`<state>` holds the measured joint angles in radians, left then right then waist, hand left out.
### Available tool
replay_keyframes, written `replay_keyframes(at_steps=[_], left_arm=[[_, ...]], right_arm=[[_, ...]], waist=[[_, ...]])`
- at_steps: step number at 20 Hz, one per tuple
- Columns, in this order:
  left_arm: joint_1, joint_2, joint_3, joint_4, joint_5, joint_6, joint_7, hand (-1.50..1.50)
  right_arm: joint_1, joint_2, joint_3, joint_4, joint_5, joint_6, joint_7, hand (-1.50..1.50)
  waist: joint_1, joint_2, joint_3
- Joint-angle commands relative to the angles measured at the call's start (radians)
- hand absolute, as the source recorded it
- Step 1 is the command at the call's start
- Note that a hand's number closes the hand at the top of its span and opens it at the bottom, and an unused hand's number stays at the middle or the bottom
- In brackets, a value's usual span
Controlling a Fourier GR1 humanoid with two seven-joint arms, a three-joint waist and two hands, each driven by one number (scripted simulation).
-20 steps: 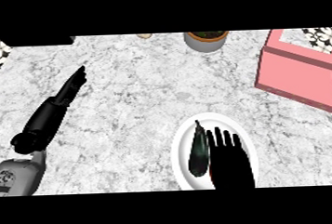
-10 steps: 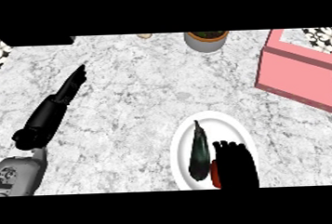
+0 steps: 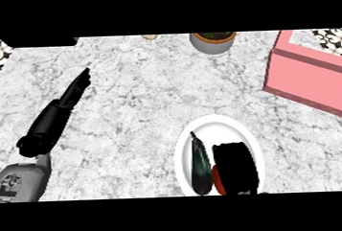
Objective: Pick the bell pepper from the plate and place it in the cardboard box
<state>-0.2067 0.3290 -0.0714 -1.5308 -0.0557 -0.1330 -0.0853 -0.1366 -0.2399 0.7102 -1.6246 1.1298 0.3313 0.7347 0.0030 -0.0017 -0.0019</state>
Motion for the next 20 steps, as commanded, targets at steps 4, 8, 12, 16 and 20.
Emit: replay_keyframes(at_steps=[4, 8, 12, 16, 20], left_arm=[[-0.027, -0.01, -0.008, 0.006, 0.009, -0.017, 0.003, 0.0], [-0.036, -0.009, 0.001, 0.036, -0.003, -0.013, -0.016, 0.0], [-0.012, 0.016, 0.037, 0.047, 0.007, -0.031, -0.051, 0.0], [-0.001, -0.013, 0.013, -0.037, -0.011, -0.009, 0.033, 0.0], [0.026, -0.019, 0.015, -0.062, -0.009, -0.014, 0.041, 0.0]], right_arm=[[-0.081, -0.133, 0.071, -0.069, -0.189, -0.059, -0.547, 1.5], [-0.181, -0.216, -0.058, -0.007, -0.276, -0.147, -0.814, 1.5], [-0.175, -0.272, -0.134, -0.04, -0.302, -0.241, -0.975, 1.5], [-0.141, -0.349, -0.229, -0.17, -0.312, -0.266, -1.028, 1.5], [-0.104, -0.378, -0.4, -0.297, -0.458, -0.196, -0.979, 1.5]], waist=[[0.033, 0.013, 0.007], [0.017, 0.013, 0.004], [0.003, 0.005, 0.003], [-0.006, -0.001, 0.002], [-0.01, -0.003, 0.002]])
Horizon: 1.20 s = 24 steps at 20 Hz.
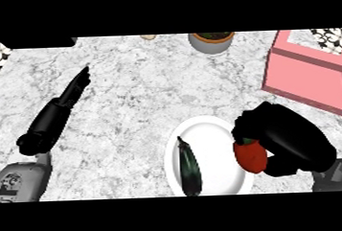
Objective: Pick the bell pepper from the plate and place it in the cardboard box
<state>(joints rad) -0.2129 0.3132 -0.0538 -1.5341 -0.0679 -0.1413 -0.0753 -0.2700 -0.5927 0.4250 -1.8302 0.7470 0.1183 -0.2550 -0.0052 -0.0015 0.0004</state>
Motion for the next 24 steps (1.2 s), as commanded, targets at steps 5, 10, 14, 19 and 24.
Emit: replay_keyframes(at_steps=[5, 10, 14, 19, 24], left_arm=[[0.04, -0.002, -0.003, -0.023, -0.01, -0.009, -0.016, 0.0], [0.009, -0.008, 0.01, -0.015, -0.003, -0.018, -0.007, 0.0], [-0.02, -0.03, -0.003, -0.014, -0.019, -0.013, 0.014, 0.0], [-0.001, -0.025, 0.004, -0.008, -0.021, -0.03, -0.01, 0.0], [-0.062, -0.04, -0.005, 0.026, -0.028, -0.039, 0.024, 0.0]], right_arm=[[-0.05, 0.059, -0.319, -0.046, -0.242, 0.051, 0.219, 1.5], [-0.182, 0.038, -0.472, 0.097, -0.286, 0.068, 0.311, 1.5], [-0.307, 0.028, -0.543, 0.338, -0.292, 0.052, 0.273, 1.5], [-0.429, -0.062, -0.556, 0.673, -0.18, 0.002, 0.096, 1.5], [-0.499, -0.156, -0.513, 0.893, -0.132, 0.124, 0.023, 1.5]], waist=[[0.001, -0.002, -0.001], [0.009, 0.001, -0.001], [0.018, 0.005, 0.0], [0.039, 0.011, 0.0], [0.043, 0.015, 0.0]])
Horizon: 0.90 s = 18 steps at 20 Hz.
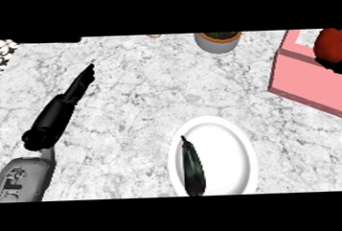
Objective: Pick the bell pepper from the plate and place it in the cardboard box
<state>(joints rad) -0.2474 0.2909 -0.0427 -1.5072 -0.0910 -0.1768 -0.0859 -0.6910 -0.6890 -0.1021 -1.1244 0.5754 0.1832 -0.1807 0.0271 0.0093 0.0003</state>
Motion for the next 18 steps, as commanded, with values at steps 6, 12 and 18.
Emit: replay_keyframes(at_steps=[6, 12, 18], left_arm=[[0.006, -0.017, -0.013, -0.013, -0.004, -0.014, -0.003, 0.0], [0.005, -0.022, -0.034, -0.061, -0.024, -0.011, 0.024, 0.0], [-0.027, -0.003, 0.012, -0.024, 0.016, -0.043, 0.02, 0.0]], right_arm=[[-0.182, -0.101, 0.091, 0.444, 0.128, 0.159, -0.168, 1.5], [-0.228, -0.149, 0.174, 0.632, 0.246, 0.224, -0.253, 1.5], [-0.234, -0.152, 0.168, 0.751, 0.232, 0.229, -0.584, -1.5]], waist=[[0.023, 0.007, 0.001], [0.035, 0.007, 0.001], [0.032, 0.011, 0.004]])
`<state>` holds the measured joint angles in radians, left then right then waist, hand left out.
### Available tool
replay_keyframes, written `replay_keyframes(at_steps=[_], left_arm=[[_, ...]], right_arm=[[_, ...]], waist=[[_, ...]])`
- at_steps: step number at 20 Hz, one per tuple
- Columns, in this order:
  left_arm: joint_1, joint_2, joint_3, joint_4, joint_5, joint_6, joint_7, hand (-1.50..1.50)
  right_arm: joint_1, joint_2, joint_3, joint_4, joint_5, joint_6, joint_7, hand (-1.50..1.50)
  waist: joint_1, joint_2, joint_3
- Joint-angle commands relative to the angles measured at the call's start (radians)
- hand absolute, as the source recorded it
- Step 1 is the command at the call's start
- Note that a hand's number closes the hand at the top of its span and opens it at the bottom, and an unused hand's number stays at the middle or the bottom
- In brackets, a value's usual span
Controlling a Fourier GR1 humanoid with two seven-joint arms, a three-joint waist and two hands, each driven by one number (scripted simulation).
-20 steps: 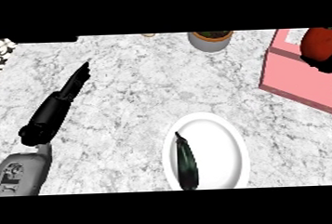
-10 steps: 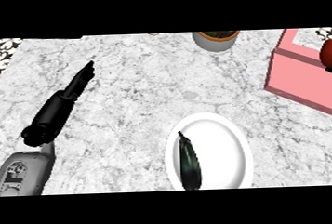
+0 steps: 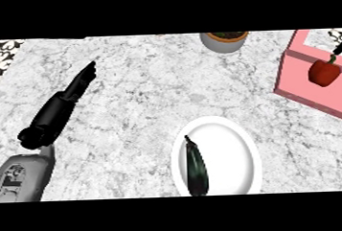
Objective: Pick the bell pepper from the plate and place it in the cardboard box
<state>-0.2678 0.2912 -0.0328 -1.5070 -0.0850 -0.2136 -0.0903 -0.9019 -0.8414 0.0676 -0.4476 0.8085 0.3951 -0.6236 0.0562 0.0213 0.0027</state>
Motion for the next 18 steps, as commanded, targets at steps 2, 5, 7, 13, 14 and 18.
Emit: replay_keyframes(at_steps=[2, 5, 7, 13, 14, 18], left_arm=[[0.016, -0.023, -0.007, 0.026, -0.017, 0.016, -0.043, 0.0], [0.017, -0.015, 0.007, 0.032, -0.015, 0.022, -0.024, 0.0], [0.02, -0.019, -0.003, 0.002, -0.002, 0.008, -0.012, 0.0], [0.032, -0.021, -0.014, -0.014, -0.015, 0.007, -0.032, 0.0], [-0.018, -0.01, 0.001, 0.007, -0.005, -0.002, 0.007, 0.0], [0.003, -0.023, -0.016, -0.016, -0.022, 0.01, -0.003, 0.0]], right_arm=[[-0.058, 0.009, -0.06, 0.102, -0.053, 0.019, -0.179, -1.5], [-0.086, 0.056, -0.221, 0.123, -0.237, 0.078, -0.19, -1.5], [-0.099, 0.091, -0.341, 0.201, -0.366, 0.143, -0.137, -1.5], [-0.162, 0.022, -0.526, 0.366, -0.545, 0.223, 0.098, -1.5], [-0.188, -0.006, -0.556, 0.371, -0.573, 0.229, 0.124, -1.5], [-0.143, -0.051, -0.596, 0.383, -0.61, 0.197, 0.139, -1.5]], waist=[[0.002, 0.003, 0.001], [-0.022, -0.006, 0.001], [-0.012, -0.008, 0.005], [0.0, 0.002, 0.001], [-0.008, 0.004, 0.002], [0.016, 0.016, 0.004]])
